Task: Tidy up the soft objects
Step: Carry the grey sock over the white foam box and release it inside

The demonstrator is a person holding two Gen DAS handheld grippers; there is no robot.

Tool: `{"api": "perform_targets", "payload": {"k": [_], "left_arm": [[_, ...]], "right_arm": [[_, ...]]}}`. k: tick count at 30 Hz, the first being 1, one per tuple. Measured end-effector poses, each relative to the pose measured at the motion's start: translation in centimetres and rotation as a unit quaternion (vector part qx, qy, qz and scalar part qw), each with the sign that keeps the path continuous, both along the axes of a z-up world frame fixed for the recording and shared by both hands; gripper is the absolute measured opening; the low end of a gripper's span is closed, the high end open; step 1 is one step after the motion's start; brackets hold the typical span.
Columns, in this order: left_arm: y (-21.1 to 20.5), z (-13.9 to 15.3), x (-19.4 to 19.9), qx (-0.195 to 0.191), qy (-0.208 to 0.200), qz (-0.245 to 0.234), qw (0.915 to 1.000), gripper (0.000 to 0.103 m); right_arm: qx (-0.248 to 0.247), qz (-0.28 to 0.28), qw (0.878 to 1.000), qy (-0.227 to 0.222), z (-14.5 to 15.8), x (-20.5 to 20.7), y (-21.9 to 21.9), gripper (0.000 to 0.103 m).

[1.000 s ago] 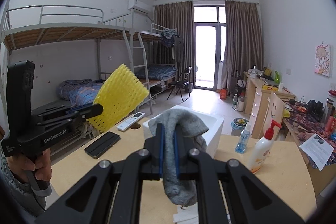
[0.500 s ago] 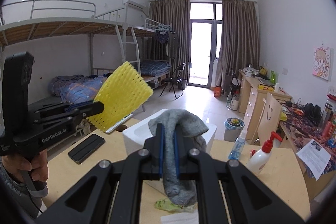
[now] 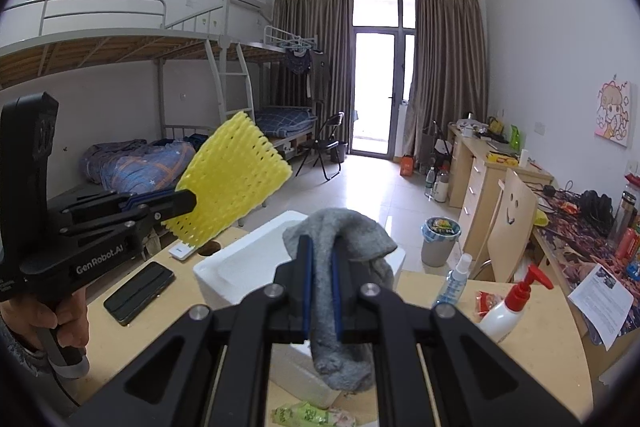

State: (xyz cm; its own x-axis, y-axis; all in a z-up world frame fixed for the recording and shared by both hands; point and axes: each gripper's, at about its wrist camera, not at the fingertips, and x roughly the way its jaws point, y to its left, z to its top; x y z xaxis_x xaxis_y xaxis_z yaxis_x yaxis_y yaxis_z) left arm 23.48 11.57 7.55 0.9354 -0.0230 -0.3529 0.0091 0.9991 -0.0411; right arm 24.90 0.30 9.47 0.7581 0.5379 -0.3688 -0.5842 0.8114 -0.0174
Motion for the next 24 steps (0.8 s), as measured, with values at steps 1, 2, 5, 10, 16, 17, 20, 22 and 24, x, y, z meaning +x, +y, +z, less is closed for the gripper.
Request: {"api": "perform_targets", "payload": {"k": [1,2,5,10,16,17,20,22,24], "left_arm": [[0.0,0.1,0.3,0.000,0.002,0.000,1.0000,0.009],[0.0,0.1,0.6,0.001,0.003,0.000,1.0000,0.009],[0.1,0.1,1.2,0.004,0.005,0.002,1.0000,0.009],[0.6,0.2,1.6,0.006,0.003,0.013,0.9999,0.009],[1.2,0.2,1.7,0.009,0.006,0.031,0.9995,0.009],[1.3,0.2,1.8,0.008,0.006,0.037,0.9993,0.009],[1.4,0.2,1.8,0.008,0.007,0.043,0.9990,0.009],[1.5,0.2,1.9,0.006,0.008,0.046,0.9989,0.009],[1.6,0.1,1.8,0.006,0.007,0.048,0.9988,0.009]], "right_arm": [[-0.001,0.002,1.000,0.000,-0.1,0.2,0.2,0.011],[-0.003,0.002,1.000,0.001,-0.1,0.4,0.3,0.011],[-0.005,0.003,1.000,0.005,-0.4,0.9,0.6,0.011],[-0.012,0.012,1.000,0.015,-0.8,2.0,1.7,0.011],[-0.018,0.031,0.999,0.039,-1.6,3.5,3.0,0.011],[-0.019,0.033,0.998,0.042,-1.7,3.9,3.1,0.011],[-0.024,0.037,0.998,0.054,-2.1,4.5,3.5,0.011],[-0.026,0.034,0.997,0.058,-2.3,5.1,3.5,0.012],[-0.026,0.028,0.997,0.065,-2.5,5.6,3.4,0.012]]}}
